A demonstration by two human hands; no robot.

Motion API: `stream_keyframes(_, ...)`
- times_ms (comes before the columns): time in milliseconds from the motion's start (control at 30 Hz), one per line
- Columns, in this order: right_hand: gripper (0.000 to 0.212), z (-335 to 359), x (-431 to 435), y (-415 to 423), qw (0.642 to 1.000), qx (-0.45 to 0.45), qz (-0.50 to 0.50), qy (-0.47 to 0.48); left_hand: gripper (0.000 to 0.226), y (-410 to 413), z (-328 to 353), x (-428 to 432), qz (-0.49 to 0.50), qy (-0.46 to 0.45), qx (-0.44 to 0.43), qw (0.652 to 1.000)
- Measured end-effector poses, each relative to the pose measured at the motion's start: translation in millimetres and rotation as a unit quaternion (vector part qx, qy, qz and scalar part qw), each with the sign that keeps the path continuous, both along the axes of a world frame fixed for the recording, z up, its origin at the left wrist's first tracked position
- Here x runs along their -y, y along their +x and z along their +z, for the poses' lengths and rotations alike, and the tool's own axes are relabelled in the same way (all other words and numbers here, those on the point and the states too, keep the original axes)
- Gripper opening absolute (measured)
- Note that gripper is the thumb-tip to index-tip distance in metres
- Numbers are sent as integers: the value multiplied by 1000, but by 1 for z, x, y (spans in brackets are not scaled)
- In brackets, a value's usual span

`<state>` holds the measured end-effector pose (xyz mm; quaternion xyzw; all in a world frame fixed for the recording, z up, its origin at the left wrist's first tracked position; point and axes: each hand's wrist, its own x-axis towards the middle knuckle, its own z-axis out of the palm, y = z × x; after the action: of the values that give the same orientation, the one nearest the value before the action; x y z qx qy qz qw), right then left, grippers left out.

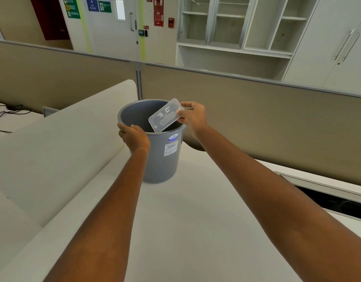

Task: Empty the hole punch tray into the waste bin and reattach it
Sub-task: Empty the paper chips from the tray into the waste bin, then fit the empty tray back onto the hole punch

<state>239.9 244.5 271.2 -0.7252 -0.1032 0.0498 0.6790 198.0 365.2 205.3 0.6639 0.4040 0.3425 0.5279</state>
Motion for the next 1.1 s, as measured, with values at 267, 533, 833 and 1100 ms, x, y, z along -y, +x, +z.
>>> stream_keyframes(267,36,5,18,-2,977,-136,-13,162,54,-1,6,5,2,-29,-5,1000)
stream_keyframes(533,35,-1,75,-25,980,-147,-3,135,55,-13,16,71,8,18,48,999)
stream_keyframes(833,28,-38,182,-69,989,-125,-22,71,33,-67,-1,185,-244,-126,86,958)
stream_keyframes(1100,22,-76,278,-124,988,-127,-31,-78,60,-116,-73,250,-587,-422,-52,688)
